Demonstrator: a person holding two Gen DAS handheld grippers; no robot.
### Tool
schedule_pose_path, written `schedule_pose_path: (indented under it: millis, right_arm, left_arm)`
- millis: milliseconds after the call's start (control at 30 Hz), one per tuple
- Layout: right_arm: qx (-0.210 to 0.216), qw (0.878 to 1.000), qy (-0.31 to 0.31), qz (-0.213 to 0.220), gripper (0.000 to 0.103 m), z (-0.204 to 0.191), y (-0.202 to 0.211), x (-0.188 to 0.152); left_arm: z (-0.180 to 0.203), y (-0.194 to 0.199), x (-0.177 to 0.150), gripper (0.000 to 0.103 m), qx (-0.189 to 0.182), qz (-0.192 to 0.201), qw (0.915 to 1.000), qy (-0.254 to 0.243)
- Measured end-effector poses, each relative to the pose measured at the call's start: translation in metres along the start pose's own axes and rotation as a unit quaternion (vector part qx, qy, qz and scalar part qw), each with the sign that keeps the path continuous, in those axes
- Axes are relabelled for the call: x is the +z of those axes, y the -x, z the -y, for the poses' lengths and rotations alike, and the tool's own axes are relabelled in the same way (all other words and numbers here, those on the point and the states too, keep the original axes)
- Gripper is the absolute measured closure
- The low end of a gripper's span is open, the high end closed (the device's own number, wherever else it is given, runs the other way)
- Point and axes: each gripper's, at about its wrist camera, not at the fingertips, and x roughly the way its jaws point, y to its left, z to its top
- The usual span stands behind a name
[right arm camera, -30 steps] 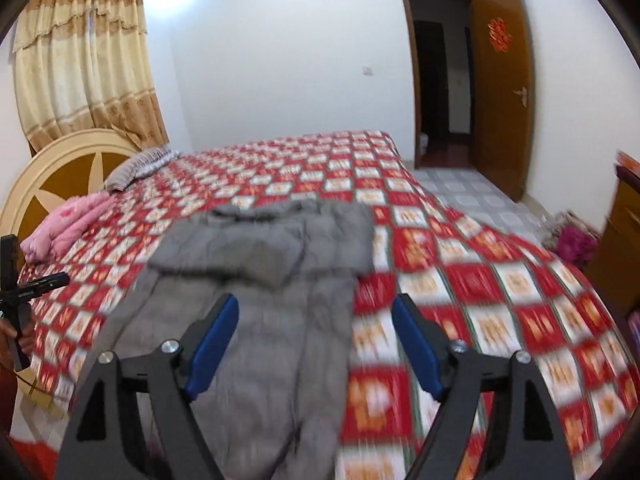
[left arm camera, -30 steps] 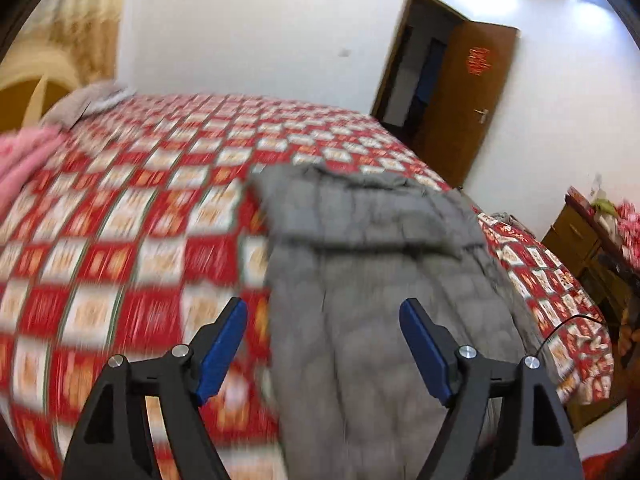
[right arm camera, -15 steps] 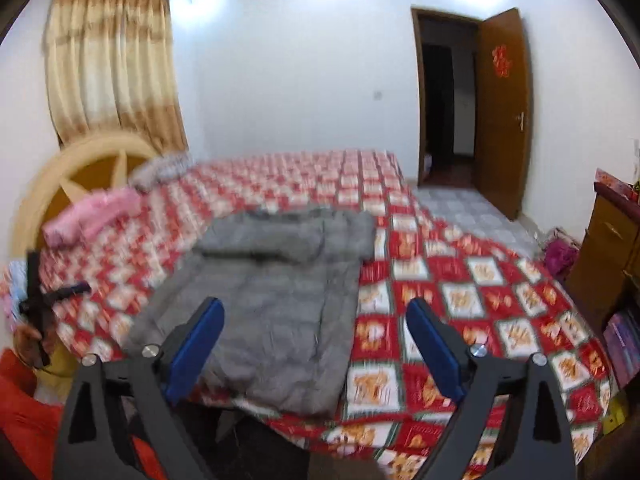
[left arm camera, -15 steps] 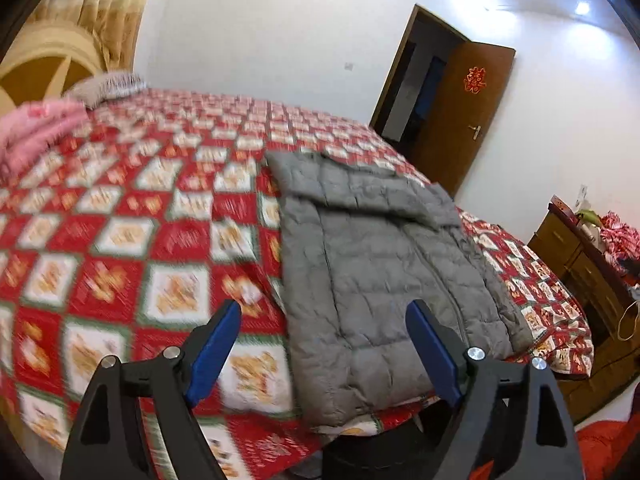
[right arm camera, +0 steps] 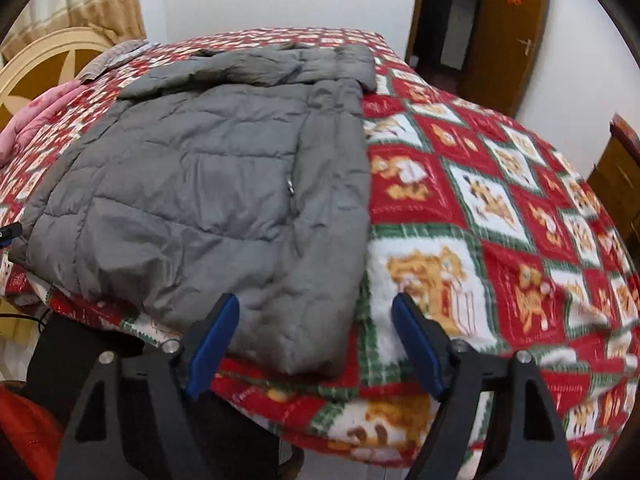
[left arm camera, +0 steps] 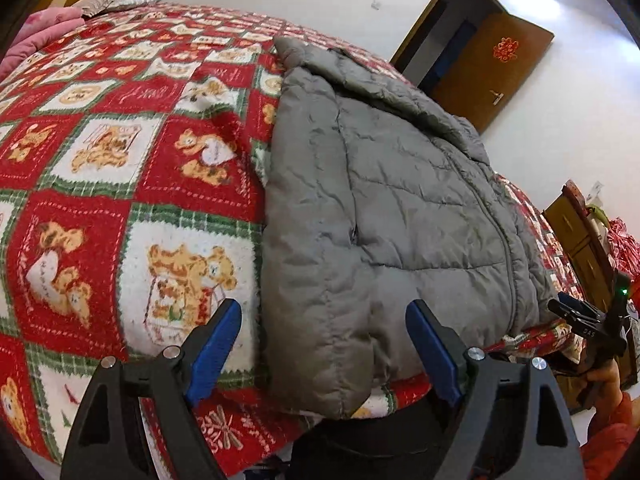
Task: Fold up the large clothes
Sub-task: 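Grasp the folded jacket edge with the left tool while the right tool grasps its side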
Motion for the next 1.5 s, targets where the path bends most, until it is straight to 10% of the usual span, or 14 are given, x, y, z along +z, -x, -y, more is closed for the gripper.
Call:
schedule_pose_path:
  millis: [67, 267, 400, 533, 1000, 1167, 1500]
  right_arm:
    - [0.040, 0.999, -0.007, -0.023, 0.045, -0.001, -0.008, 0.002]
    - [0.039, 0.998, -0.021, -0.037, 0.047, 0.001, -0.024, 0.000]
    - [0.057, 0.997, -0.022, -0.045, 0.082, 0.001, -0.027, -0.001]
    - [0.102, 0.992, -0.072, -0.023, 0.089, 0.014, -0.010, 0.000]
    - [0.220, 0.959, -0.161, 0.076, 0.091, 0.059, 0.129, -0.029]
    - [0.233, 0.949, -0.178, 0.121, 0.091, 0.069, 0.174, -0.026]
    - [0.263, 0.925, -0.218, 0.166, 0.091, 0.094, 0.164, 0.033]
  left_arm:
    - [0.003, -0.002, 0.001, 0.019, -0.015, -0.001, 0.9999, -0.003]
    - [0.012, -0.018, -0.003, 0.019, 0.001, -0.014, 0.9994, -0.032]
    - [0.015, -0.020, -0.003, 0.070, 0.004, -0.017, 0.9992, -0.037]
    - [0.011, -0.016, -0.004, 0.085, -0.032, -0.015, 0.9993, -0.010]
    - [0.039, 0.121, -0.009, 0.086, -0.225, 0.086, 0.9698, -0.036]
    - [0.059, 0.155, 0.004, 0.086, -0.224, 0.124, 0.9648, -0.061]
    - [0.040, 0.129, 0.069, 0.086, -0.189, 0.116, 0.9738, 0.049]
